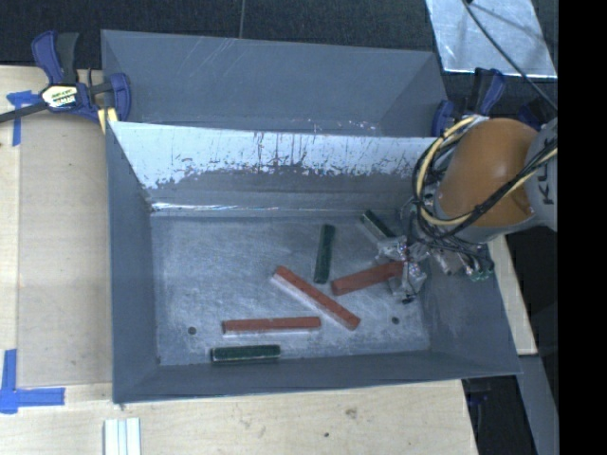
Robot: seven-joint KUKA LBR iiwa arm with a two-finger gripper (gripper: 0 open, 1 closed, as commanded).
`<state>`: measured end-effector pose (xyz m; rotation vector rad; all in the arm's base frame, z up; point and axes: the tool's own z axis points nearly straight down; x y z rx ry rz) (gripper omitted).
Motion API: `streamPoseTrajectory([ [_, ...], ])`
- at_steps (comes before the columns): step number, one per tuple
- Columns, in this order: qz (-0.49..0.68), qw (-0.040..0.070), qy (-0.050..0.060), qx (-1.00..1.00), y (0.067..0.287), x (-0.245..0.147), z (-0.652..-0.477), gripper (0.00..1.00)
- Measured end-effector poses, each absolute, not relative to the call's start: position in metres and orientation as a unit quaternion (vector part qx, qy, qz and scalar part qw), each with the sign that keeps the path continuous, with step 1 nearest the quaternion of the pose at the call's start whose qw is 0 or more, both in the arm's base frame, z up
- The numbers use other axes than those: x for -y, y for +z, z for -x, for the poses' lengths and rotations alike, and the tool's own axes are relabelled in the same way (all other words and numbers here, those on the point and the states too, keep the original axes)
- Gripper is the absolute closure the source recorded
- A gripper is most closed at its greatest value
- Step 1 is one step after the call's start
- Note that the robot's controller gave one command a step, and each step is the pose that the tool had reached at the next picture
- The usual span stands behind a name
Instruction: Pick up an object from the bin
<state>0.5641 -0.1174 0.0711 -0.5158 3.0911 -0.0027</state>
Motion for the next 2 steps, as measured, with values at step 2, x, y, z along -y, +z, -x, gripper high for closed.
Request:
streamPoseTrajectory([
  [2, 0.244, 0.006, -0.003, -0.97, 0.218, 0.127, -0.575, 1.0],
])
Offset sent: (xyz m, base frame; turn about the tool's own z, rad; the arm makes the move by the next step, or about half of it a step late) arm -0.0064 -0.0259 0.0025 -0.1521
